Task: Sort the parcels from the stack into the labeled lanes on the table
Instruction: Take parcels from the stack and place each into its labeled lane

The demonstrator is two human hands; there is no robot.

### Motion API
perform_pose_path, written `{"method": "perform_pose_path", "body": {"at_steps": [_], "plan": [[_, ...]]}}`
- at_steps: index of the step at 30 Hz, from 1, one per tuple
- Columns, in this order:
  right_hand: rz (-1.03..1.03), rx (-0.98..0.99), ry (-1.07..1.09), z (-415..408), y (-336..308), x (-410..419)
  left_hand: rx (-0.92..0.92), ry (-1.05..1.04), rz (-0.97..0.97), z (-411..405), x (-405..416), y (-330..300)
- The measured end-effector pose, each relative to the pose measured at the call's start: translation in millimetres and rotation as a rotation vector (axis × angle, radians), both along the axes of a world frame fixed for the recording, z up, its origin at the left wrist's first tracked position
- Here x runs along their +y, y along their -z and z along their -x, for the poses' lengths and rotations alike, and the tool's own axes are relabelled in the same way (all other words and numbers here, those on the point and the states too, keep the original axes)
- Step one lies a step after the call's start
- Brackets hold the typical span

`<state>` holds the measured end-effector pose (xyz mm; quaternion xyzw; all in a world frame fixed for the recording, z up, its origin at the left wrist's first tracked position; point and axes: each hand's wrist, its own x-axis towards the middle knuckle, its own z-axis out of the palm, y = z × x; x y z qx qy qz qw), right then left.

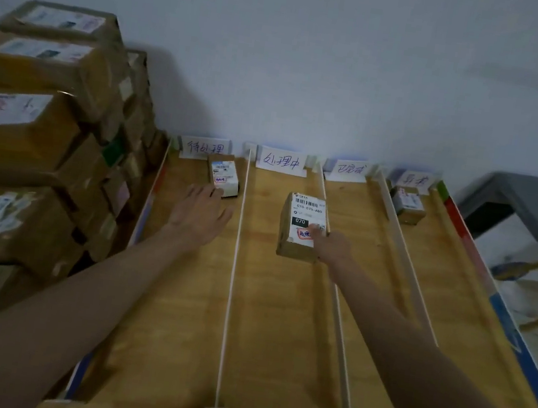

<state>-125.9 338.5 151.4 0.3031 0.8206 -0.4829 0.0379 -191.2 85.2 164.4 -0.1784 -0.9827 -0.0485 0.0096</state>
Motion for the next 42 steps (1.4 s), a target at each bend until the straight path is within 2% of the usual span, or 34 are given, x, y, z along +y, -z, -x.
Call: {"method": "perform_pose_path", "body": {"at_steps": [7, 16, 20, 28, 34, 37, 42], "plan": [[0.023, -0.024, -0.043, 101, 67, 20, -0.117, -0.099, -0.035, 72, 31, 52], [-0.063, -0.111, -0.214, 216, 134, 17, -0.132, -0.129, 0.005, 140, 45, 107], [-0.047, -0.131, -0.187, 255, 158, 11, -0.162, -0.146, -0.011, 164, 45, 124], [-0.014, -0.170, -0.141, 301, 181, -3, -0.160, -0.173, -0.097, 173, 36, 138], [0.020, -0.171, -0.115, 292, 172, -3, -0.162, -0.176, -0.053, 168, 27, 134], [-0.130, -0.095, -0.179, 272, 148, -1, -0.169, -0.188, -0.050, 163, 23, 122], [-0.559, 0.142, -0.410, 219, 100, -1, -0.090, -0.172, -0.033, 137, 13, 88]]}}
